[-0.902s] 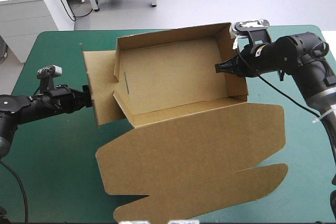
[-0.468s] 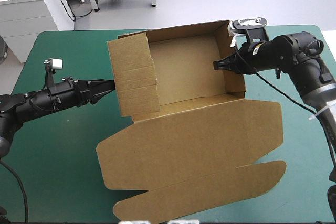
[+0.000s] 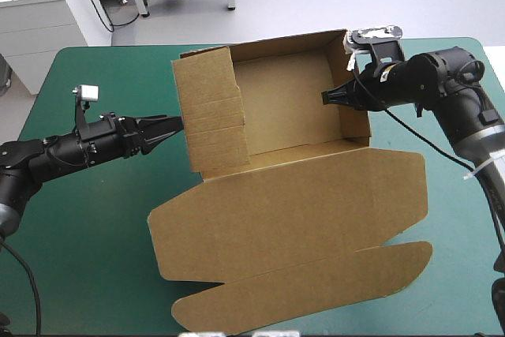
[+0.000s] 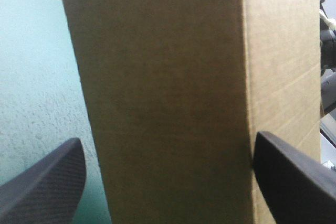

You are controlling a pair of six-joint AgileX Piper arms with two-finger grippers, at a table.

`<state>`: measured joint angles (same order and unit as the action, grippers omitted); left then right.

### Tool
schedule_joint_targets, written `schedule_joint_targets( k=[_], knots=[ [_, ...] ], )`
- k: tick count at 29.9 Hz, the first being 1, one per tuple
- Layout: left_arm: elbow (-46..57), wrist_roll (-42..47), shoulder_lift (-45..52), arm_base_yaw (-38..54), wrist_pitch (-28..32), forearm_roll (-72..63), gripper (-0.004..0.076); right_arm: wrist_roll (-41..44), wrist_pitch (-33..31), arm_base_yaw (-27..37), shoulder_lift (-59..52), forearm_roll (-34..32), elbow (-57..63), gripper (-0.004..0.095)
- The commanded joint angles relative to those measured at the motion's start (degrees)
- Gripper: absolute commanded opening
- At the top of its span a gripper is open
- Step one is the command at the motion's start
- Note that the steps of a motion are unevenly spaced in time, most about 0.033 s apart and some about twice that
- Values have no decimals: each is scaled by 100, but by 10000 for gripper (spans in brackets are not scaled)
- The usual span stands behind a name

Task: Fold the box

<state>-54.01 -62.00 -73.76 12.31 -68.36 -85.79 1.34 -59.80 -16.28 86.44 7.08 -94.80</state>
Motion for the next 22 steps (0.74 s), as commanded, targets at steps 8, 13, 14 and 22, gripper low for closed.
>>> schedule_joint_targets(
  k=[8, 13, 14, 22],
  knots=[
    [-395, 38, 160, -237, -622, -330, 618, 91, 525, 15, -222, 107, -64, -4],
    [-571, 165, 160, -408, -612, -84, 618, 213, 602, 15, -222, 107, 2, -4],
    [-571, 165, 160, -422, -584, -127, 618, 240, 635, 1, -222, 107, 2, -4],
    [-665, 487, 160, -431, -409, 82, 618, 268, 688, 1, -232, 166, 2, -4]
  ],
)
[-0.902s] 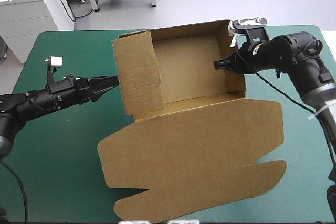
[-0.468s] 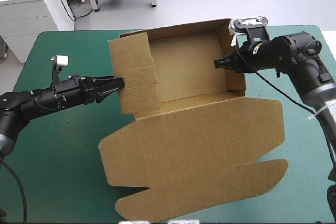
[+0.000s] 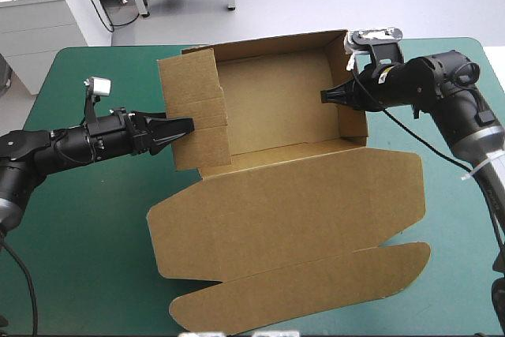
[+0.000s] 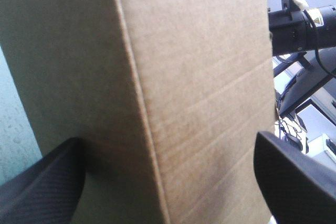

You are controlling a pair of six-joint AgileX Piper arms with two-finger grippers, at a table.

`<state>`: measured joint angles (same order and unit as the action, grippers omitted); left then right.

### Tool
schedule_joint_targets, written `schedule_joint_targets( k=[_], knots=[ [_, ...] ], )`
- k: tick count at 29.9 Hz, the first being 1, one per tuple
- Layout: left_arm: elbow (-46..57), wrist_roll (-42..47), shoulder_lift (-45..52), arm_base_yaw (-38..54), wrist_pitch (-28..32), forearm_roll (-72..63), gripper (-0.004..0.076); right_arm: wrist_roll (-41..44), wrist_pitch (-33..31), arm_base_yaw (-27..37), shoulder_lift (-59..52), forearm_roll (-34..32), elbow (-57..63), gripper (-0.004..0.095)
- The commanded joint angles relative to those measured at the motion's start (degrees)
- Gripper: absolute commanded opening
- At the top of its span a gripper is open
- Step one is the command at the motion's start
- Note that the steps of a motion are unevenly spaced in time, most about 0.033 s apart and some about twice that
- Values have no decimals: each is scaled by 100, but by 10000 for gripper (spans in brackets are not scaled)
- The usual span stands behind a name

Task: Fold the box

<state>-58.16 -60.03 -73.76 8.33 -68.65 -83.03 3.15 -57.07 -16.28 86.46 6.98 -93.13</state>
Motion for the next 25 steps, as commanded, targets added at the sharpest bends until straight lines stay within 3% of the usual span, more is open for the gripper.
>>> schedule_joint_targets(
  k=[1, 4, 9, 19, 25],
  knots=[
    [-317, 584, 160, -33, -189, 42, 618, 87, 415, 1, -247, 176, -166, -4],
    [-601, 1180, 160, -33, 297, 560, 618, 87, 458, -34, -285, 166, -166, -4],
    [-1242, 2100, 160, -211, 414, 1143, 618, 87, 810, -332, -350, 88, -166, -3],
    [-1847, 4849, 160, -1603, 1774, 3912, 610, 220, 1250, -517, -350, -3, -178, -3],
    [-1847, 5280, 160, -2163, 2484, 4670, 550, 299, 1217, -517, -350, -256, -178, -3]
  ],
)
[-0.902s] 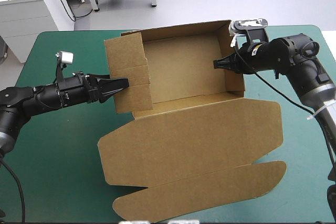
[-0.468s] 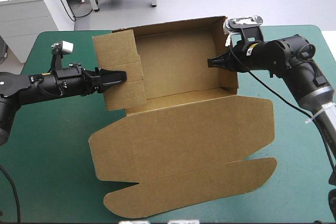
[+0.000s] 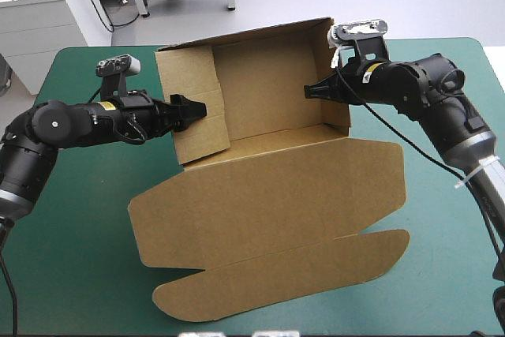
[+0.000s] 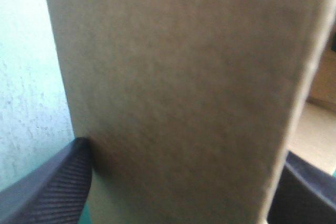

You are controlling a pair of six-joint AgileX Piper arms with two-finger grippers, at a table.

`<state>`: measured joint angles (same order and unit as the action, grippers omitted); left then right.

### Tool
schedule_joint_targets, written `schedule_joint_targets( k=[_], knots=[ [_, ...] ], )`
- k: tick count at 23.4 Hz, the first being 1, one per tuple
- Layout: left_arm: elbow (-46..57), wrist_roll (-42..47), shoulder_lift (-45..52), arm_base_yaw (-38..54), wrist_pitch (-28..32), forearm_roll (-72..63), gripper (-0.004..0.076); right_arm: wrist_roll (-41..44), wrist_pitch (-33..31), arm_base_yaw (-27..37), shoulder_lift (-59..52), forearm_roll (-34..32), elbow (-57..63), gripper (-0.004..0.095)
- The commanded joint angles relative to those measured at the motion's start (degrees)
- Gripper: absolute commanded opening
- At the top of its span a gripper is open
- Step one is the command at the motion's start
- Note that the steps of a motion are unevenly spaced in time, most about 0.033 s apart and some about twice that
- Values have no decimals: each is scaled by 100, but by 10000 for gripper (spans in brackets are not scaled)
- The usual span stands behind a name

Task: Fold the box

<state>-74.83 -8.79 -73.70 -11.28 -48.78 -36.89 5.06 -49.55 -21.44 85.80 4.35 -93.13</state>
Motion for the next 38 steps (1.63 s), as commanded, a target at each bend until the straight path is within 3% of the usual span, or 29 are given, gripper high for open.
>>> schedule_joint_targets(
  k=[1, 7, 17, 20, 27, 38],
  knots=[
    [-180, 157, 154, -255, 555, 119, 550, 109, 459, 0, -284, -7, -178, -3],
    [-190, 157, 154, -298, 808, 189, 550, 109, 421, 0, -274, -29, -178, -3],
    [-627, 975, 142, -460, 442, 1441, 550, 393, 487, 0, -274, -215, -178, -3],
    [-627, 1522, 142, -817, 508, 2291, 550, 410, 511, 0, -264, -229, -178, 4],
    [-627, 4053, 103, -2055, 523, 5047, 550, 557, 675, 0, -264, -319, -178, 4],
    [-1218, 3960, -481, -2060, 638, 5228, 549, 543, 678, -163, -264, -521, -178, 4]
  ],
)
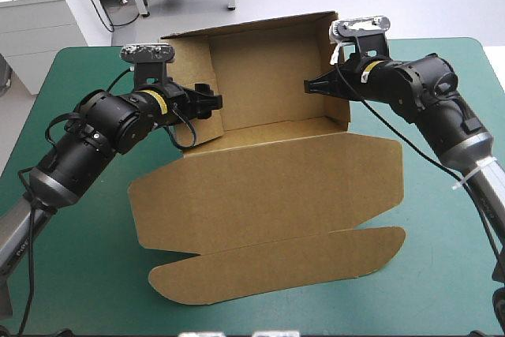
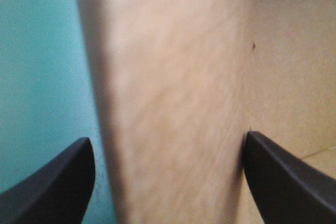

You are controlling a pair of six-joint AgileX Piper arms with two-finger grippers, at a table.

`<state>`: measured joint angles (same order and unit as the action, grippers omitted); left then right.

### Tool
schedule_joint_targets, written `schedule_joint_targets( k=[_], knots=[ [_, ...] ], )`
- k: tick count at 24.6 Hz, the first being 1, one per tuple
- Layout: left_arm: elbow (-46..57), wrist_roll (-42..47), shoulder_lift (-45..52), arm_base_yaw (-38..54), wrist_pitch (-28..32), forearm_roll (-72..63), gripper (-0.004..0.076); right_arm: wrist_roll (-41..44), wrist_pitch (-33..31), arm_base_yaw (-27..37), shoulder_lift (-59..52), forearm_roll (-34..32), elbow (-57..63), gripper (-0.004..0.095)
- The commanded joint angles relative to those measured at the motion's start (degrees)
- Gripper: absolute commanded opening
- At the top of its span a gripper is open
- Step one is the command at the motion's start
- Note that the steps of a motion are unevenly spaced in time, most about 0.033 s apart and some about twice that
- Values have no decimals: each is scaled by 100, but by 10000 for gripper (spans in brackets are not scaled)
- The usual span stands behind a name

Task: Fold the box

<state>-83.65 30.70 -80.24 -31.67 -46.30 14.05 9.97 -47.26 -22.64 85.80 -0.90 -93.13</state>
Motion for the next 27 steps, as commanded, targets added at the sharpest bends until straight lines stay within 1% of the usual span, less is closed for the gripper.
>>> schedule_joint_targets(
  k=[1, 5, 6, 7, 8, 9, 10, 11, 13, 16, 19, 21, 23, 25, 27],
  knots=[
    [-387, 11, 173, -22, 375, 160, 549, 51, 461, -43, -264, 4, -178, 4],
    [-397, -4, 139, -22, 248, 136, 547, 51, 473, -43, -264, 39, -178, 3],
    [-397, -49, 127, -22, 248, 137, 536, 51, 463, -43, -264, 53, -178, 3],
    [-397, -60, 128, -22, 260, 124, 504, 51, 451, -43, -264, 53, -178, 3],
    [-397, -60, 128, -22, 248, 111, 448, 51, 438, -51, -264, 90, -178, 3],
    [-397, -60, 128, -29, 172, 73, 235, 51, 424, -51, -264, 90, -178, 3],
    [-397, -60, 128, -36, 108, 73, 93, 51, 411, -51, -264, 90, -178, 3],
    [-397, -127, 128, -78, 53, 124, 6, 51, 404, -51, -264, 90, -178, 3],
    [-397, -127, 128, -101, 29, 136, -8, 75, 316, -51, -264, 90, -178, 3],
    [-397, -127, 128, -101, -157, 151, -8, 241, 41, -51, -242, 90, -178, 3],
    [-397, -137, 97, -101, -201, 156, -8, 255, -199, -51, -171, 53, -188, 3],
    [-514, -383, -20, -101, -459, 129, -8, 255, -479, -41, -33, 42, -251, 3],
    [-697, -536, -297, -101, -892, 138, -8, 266, -826, -30, 219, 34, -398, 3],
    [-906, -548, -635, -101, -1247, 113, -8, 255, -1194, 30, 530, 169, -563, 0],
    [-1088, -570, -1013, -101, -1305, 38, -8, 99, -1571, 102, 822, 398, -742, 0]
  ],
)
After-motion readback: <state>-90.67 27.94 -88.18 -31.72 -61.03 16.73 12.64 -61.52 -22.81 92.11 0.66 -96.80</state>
